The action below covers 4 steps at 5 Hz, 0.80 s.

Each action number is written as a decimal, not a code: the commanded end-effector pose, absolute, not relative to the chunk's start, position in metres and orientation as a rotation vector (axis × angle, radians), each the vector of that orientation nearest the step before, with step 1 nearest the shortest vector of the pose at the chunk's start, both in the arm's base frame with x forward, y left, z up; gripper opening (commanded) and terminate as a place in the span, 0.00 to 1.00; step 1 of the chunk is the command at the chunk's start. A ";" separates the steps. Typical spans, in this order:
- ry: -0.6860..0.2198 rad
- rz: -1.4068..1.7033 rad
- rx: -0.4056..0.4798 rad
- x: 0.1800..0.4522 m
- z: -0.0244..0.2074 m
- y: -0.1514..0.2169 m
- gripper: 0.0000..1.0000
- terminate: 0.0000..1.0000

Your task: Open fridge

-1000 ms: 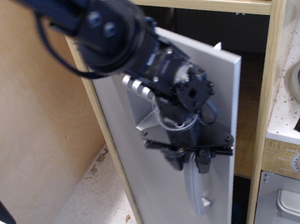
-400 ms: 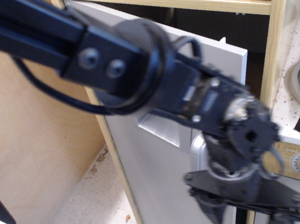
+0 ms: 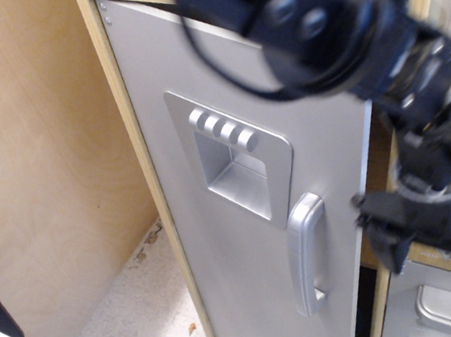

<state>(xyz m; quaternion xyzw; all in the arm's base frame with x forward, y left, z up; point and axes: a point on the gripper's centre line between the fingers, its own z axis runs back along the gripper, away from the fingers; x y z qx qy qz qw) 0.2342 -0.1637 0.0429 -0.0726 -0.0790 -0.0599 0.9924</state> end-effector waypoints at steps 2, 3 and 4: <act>-0.226 -0.190 -0.104 0.290 0.077 -0.170 1.00 0.00; -0.223 -0.237 -0.072 0.305 0.074 -0.156 1.00 0.00; -0.191 -0.290 -0.052 0.317 0.075 -0.139 1.00 0.00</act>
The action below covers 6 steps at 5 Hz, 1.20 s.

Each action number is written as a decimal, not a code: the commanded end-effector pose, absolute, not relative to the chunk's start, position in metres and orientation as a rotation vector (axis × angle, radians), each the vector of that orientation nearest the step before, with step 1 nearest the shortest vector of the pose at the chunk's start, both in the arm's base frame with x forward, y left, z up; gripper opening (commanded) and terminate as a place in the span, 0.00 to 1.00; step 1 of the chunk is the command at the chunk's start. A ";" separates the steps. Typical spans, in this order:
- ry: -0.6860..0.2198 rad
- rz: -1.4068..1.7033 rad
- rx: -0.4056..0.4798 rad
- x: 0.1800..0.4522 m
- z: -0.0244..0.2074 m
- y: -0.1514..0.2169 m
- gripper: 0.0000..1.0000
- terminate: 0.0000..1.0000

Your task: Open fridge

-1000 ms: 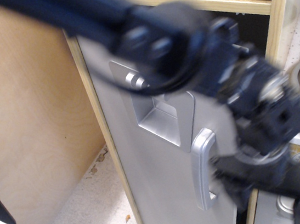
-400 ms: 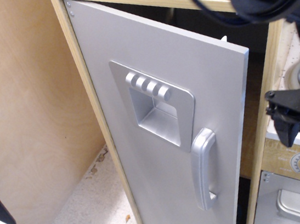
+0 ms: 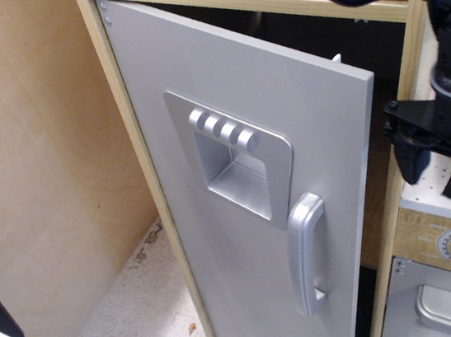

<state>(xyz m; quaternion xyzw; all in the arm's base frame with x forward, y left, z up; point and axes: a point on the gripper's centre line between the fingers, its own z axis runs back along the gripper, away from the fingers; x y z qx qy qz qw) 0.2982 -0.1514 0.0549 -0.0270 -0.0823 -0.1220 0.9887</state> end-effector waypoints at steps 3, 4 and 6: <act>-0.119 -0.107 -0.025 0.253 0.079 -0.126 1.00 0.00; -0.117 -0.061 -0.017 0.230 0.078 -0.118 1.00 0.00; -0.067 0.055 0.020 0.167 0.079 -0.081 1.00 0.00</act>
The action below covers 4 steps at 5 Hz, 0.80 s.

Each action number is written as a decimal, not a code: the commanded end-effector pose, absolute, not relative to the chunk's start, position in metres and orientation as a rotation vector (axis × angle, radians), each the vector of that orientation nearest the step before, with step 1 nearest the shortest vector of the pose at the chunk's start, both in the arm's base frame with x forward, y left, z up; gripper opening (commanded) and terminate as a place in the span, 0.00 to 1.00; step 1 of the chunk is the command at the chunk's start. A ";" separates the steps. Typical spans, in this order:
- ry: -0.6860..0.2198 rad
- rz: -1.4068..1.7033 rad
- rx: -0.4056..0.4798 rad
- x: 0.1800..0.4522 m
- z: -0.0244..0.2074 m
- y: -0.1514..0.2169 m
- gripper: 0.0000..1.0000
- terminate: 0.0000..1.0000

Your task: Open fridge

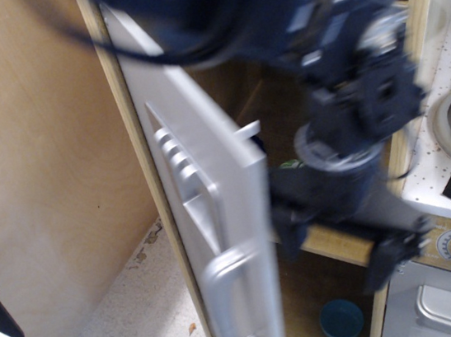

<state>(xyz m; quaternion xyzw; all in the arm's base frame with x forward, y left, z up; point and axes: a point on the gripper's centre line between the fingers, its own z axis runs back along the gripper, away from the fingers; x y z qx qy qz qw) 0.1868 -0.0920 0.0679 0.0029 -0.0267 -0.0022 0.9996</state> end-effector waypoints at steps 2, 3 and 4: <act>-0.077 0.065 0.062 0.165 0.082 -0.029 1.00 0.00; -0.069 0.027 0.053 0.187 0.083 0.000 1.00 0.00; -0.100 0.000 0.071 0.206 0.084 0.026 1.00 0.00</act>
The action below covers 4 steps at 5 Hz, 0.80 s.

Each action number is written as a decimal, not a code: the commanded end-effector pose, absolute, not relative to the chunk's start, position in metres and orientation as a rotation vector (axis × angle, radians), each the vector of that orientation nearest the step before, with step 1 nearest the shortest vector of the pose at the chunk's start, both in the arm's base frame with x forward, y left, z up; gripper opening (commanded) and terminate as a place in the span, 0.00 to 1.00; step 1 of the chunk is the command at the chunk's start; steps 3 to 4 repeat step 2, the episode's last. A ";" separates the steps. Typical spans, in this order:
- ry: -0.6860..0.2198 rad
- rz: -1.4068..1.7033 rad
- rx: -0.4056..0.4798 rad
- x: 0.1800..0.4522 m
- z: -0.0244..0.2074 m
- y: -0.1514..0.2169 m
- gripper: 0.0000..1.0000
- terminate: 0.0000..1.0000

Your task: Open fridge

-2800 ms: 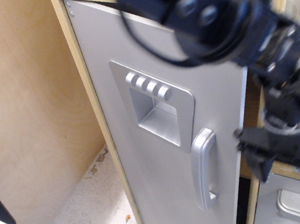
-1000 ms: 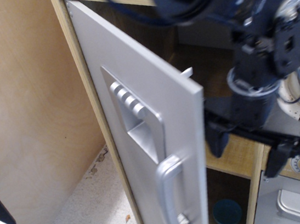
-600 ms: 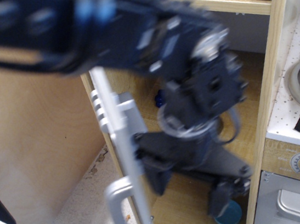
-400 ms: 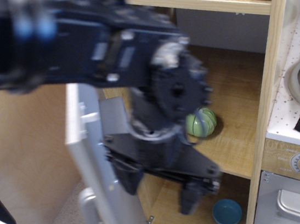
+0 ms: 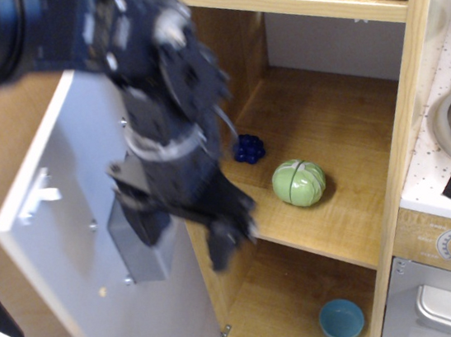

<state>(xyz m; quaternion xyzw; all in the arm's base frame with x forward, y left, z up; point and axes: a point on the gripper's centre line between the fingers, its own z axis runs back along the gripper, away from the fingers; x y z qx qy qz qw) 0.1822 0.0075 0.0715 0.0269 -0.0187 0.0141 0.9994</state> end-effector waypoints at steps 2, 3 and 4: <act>-0.155 0.009 0.098 0.219 0.084 0.052 1.00 1.00; -0.155 0.009 0.098 0.219 0.084 0.052 1.00 1.00; -0.155 0.009 0.098 0.219 0.084 0.052 1.00 1.00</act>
